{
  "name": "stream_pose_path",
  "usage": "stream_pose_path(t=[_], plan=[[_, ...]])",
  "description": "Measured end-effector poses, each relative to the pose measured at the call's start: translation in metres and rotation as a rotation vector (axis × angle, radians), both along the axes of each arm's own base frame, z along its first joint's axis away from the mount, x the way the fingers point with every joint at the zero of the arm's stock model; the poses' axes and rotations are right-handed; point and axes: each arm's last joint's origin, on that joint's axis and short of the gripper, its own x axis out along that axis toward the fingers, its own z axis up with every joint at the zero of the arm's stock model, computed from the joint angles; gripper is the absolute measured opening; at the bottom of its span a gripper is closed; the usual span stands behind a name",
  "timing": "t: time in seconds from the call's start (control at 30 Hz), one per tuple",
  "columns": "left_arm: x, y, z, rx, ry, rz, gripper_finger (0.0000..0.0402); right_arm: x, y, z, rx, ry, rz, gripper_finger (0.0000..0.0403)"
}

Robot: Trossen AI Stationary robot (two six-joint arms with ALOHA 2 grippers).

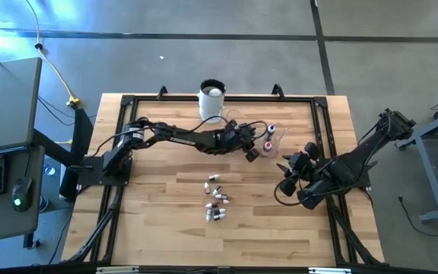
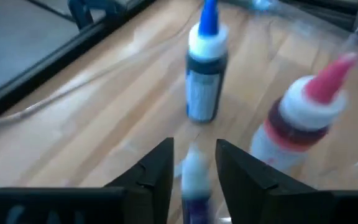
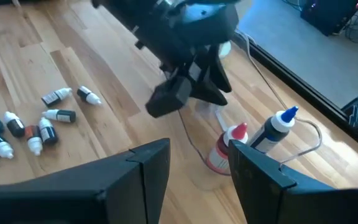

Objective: Pick & Place food coloring
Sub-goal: Put the small purple food coloring bottle into the transparent container, then put the small red food coloring bottle into the transparent container

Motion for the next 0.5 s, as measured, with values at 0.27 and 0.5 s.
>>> stream_pose_path(t=[0.27, 0.5], plan=[[-0.004, -0.005, 0.024, -0.001, -0.037, -0.103, 0.0145, 0.001, 0.000, 0.000, -0.006, -0.009, -0.001, 0.0155], [-0.041, -0.012, 0.088, -0.087, -0.002, -0.244, 0.0117, 0.006, 0.003, 0.000, 0.012, -0.039, -0.006, 0.0155]])
